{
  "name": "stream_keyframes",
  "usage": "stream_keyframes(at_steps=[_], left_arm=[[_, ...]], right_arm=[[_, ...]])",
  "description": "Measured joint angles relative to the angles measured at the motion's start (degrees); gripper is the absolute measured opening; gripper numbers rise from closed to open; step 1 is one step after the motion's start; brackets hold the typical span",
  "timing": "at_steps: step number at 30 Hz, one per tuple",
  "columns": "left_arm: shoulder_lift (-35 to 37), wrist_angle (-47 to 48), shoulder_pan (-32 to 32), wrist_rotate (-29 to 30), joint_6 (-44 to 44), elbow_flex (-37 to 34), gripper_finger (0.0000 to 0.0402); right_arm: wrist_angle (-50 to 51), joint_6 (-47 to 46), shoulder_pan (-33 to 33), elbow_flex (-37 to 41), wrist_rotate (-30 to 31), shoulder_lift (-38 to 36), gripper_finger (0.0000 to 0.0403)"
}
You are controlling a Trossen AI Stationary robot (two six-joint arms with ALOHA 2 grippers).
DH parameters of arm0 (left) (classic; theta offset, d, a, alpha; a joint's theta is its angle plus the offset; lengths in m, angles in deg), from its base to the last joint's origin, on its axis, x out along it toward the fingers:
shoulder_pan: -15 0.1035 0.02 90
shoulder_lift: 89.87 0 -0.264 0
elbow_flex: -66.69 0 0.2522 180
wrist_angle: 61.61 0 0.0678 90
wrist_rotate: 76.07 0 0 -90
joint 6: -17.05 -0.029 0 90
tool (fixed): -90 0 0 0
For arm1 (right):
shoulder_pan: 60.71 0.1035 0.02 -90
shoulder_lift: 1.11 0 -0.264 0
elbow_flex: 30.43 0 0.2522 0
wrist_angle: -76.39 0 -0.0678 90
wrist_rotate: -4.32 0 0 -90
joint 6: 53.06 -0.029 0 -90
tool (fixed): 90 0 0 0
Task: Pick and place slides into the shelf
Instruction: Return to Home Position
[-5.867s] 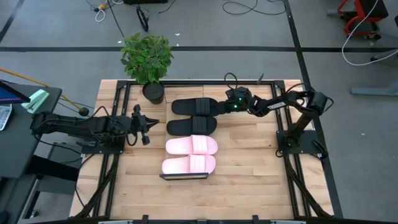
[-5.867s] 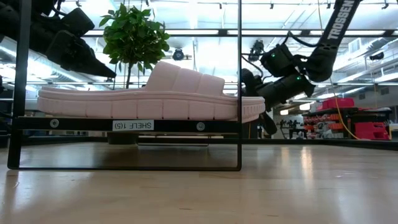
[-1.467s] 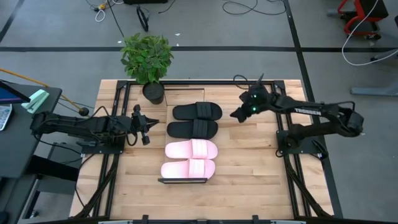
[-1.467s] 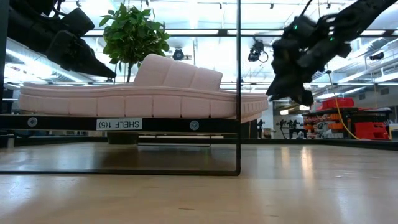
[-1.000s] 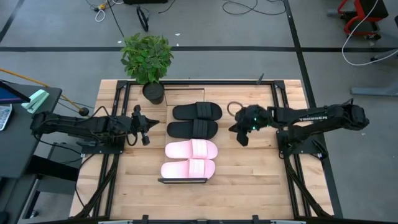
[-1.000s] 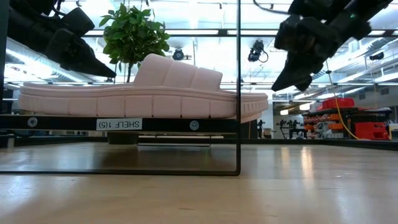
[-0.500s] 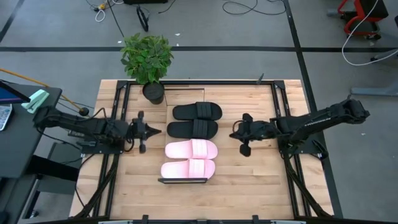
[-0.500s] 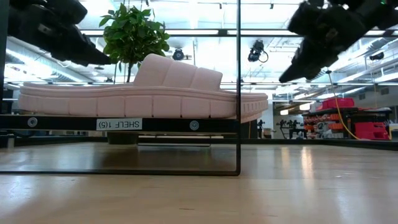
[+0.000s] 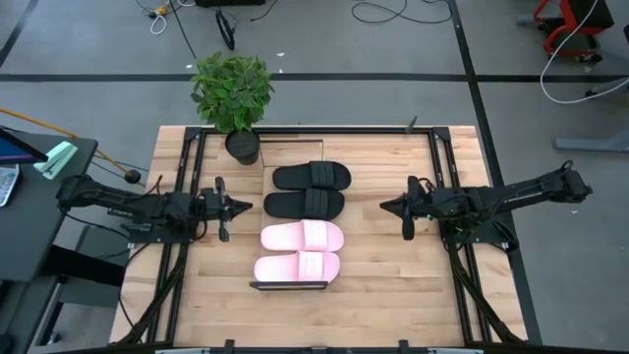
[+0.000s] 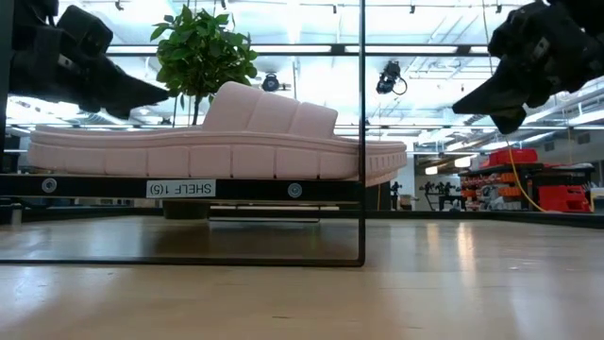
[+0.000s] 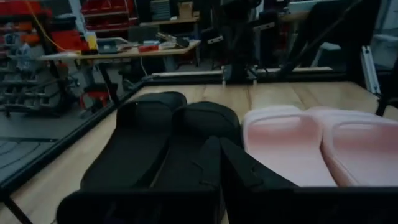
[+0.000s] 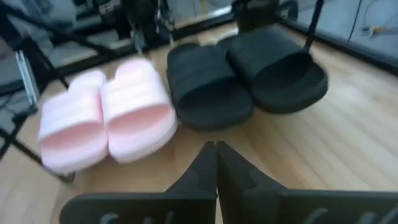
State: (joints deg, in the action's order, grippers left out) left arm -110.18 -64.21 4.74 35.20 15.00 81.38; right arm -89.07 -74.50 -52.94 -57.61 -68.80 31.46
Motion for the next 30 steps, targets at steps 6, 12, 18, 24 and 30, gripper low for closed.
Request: stream_keyframes(at_steps=[6,12,18,24,30], left_arm=[[3.99,-0.27,1.94,-1.28,-4.58,-0.1,0.0006],[9.51,2.89,4.95,-4.3,-4.64,-0.39,0.0004],[14.79,9.62,7.03,-6.6,-1.57,-0.42,0.0009],[18.1,12.73,7.31,-6.75,0.31,-0.44,0.0004],[18.55,13.11,7.31,-6.75,0.11,-0.42,0.0008]], right_arm=[[0.15,1.59,-0.71,0.23,2.58,-1.94,0.0],[0.04,3.11,-1.01,0.22,2.78,-2.02,0.0],[1.31,3.51,-1.01,0.23,2.78,-2.64,0.0],[4.99,3.6,-1.01,0.2,2.75,-6.47,0.0],[10.17,3.55,-1.01,0.2,2.29,-14.44,0.0]])
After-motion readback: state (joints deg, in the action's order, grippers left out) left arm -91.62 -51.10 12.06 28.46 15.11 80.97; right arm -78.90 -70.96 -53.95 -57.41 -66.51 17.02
